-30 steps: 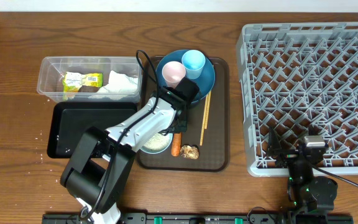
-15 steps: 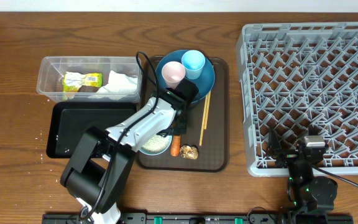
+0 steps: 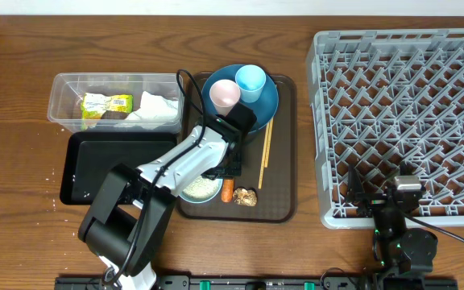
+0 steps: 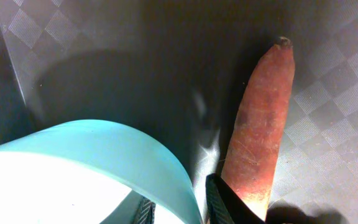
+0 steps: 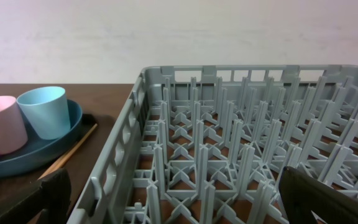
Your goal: Sort waste into correct bins and load items into the dishwasher rack
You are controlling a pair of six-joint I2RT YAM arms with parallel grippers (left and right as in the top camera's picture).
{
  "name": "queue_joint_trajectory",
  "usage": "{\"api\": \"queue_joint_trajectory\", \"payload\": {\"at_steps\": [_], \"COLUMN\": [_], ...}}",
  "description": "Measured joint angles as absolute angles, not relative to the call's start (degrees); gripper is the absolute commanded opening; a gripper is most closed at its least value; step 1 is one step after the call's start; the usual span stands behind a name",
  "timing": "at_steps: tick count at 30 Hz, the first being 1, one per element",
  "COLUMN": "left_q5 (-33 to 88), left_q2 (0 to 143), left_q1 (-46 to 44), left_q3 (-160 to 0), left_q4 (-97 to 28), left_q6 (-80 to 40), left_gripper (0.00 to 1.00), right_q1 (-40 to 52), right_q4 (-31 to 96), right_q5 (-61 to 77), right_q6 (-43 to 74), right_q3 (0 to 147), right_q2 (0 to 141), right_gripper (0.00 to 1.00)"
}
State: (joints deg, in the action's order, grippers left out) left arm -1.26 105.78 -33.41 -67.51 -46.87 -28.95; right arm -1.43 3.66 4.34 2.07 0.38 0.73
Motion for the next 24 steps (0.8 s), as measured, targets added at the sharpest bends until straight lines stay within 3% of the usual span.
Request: {"api": "queue_joint_trajectory", "payload": {"at_steps": [2,9,24], "left_q5": [-1.2,-1.3,0.1], "left_q2": [105.8,106.0,106.4], "left_q1": [-33.4,-33.0,-33.1], "left_q3": [-67.5,-66.9,-66.8], "left_q4": [-46.9,-46.4,-46.4], "left_q6": [-29.0,-29.8,-30.4], "left_gripper": [0.34,0.34,0.07], "right_q1": [-1.4,-1.4,-1.4], "right_q4": [3.7,3.7,3.7], "right_q5": [4.4,4.4,4.3], "right_q6": [2.1,2.1,2.1], "right_q3": [0.4,0.4,0.4], "right_q2": [0.7,0.7,0.7], "right_gripper": [0.99,0.99,0.99]}}
